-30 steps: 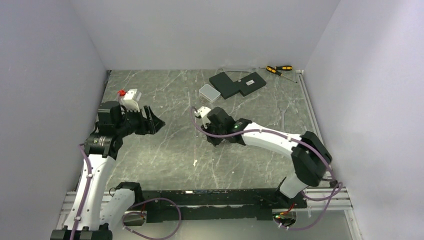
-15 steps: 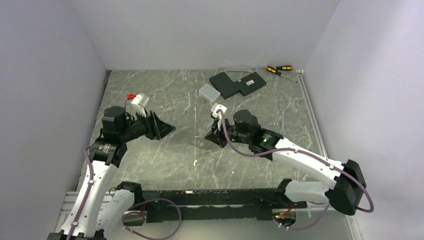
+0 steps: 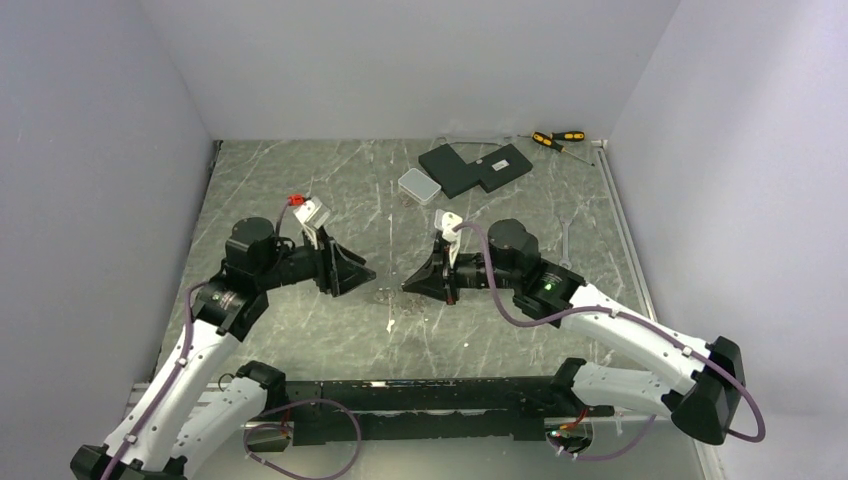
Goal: Put the keys on the keyring
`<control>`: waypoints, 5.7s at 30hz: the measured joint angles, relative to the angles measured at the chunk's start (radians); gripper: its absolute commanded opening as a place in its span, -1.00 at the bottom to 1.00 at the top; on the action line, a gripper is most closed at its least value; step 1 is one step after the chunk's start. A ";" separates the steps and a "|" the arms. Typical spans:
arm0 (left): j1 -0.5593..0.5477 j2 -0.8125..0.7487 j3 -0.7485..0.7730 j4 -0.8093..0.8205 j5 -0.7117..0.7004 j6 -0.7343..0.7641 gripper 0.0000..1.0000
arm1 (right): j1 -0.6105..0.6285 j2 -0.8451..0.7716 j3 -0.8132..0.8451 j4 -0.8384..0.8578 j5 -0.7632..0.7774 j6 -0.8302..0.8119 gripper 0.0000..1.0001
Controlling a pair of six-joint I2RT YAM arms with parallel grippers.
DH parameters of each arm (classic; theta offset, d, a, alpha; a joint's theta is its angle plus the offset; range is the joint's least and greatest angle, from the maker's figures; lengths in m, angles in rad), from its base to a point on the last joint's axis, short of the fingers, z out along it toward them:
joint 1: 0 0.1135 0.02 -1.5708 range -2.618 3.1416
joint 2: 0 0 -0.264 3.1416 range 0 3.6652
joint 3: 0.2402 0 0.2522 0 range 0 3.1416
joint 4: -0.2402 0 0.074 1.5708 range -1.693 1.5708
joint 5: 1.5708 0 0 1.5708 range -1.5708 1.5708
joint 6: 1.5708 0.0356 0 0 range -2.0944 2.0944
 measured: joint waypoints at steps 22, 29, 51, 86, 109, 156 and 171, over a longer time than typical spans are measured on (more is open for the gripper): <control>-0.045 -0.039 -0.032 0.143 0.325 0.160 -0.25 | 0.000 -0.026 0.076 -0.003 -0.127 0.048 -1.00; -0.090 0.011 -0.032 0.160 0.346 0.169 0.00 | 0.000 -0.024 0.092 -0.006 -0.126 0.048 -1.00; -0.108 0.016 0.012 0.140 0.353 0.260 -0.05 | 0.000 0.031 0.144 -0.070 -0.195 0.035 -1.00; -0.113 0.315 0.100 -0.005 0.219 -0.160 -1.00 | -0.005 0.088 0.174 -0.230 0.030 -0.176 -0.80; -0.091 0.264 0.034 0.077 -0.006 -0.603 -1.00 | 0.003 -0.168 -0.254 0.223 0.174 -0.358 0.29; -0.057 0.264 -0.040 0.152 -0.014 -0.879 -1.00 | 0.232 -0.006 -0.264 0.388 0.375 -0.721 -0.36; -0.043 0.262 -0.097 0.203 -0.023 -0.909 -1.00 | 0.254 -0.117 -0.347 0.412 0.516 -0.557 -0.21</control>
